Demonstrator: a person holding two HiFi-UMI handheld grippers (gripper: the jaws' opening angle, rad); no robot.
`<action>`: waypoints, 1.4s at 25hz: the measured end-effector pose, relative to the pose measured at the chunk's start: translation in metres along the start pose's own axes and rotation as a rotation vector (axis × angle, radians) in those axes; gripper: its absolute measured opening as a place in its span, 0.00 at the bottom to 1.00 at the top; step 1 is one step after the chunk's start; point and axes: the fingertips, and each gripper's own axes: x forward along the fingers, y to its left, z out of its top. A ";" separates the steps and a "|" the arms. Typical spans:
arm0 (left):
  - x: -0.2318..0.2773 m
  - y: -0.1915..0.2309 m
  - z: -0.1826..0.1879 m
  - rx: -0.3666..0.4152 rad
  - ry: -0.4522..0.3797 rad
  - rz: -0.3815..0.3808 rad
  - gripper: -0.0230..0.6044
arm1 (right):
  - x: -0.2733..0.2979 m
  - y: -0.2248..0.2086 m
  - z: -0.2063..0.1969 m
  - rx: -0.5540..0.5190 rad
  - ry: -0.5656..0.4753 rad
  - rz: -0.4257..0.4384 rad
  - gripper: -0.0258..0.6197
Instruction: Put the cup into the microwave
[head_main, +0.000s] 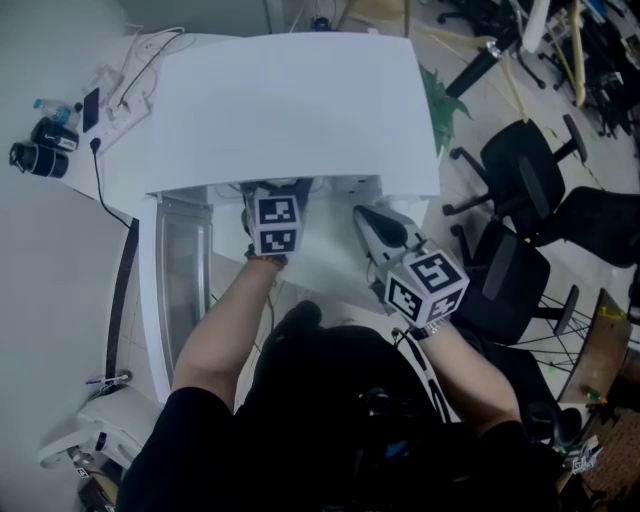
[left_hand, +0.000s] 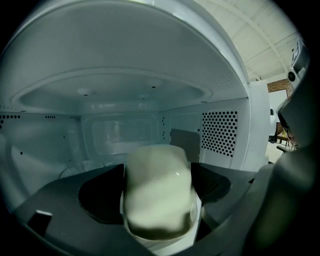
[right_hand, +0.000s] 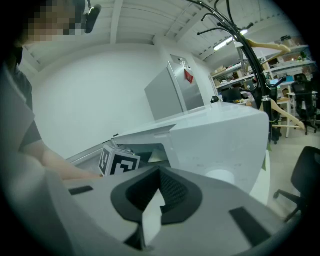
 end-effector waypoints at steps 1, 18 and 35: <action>-0.001 0.000 -0.001 0.002 0.000 0.000 0.70 | 0.000 0.001 0.000 -0.001 0.000 0.001 0.07; -0.018 0.002 -0.007 0.021 -0.022 0.011 0.70 | 0.008 0.018 -0.004 -0.015 0.016 0.049 0.07; -0.035 0.004 -0.014 0.025 -0.073 -0.010 0.70 | 0.048 0.042 -0.004 -0.042 0.057 0.117 0.15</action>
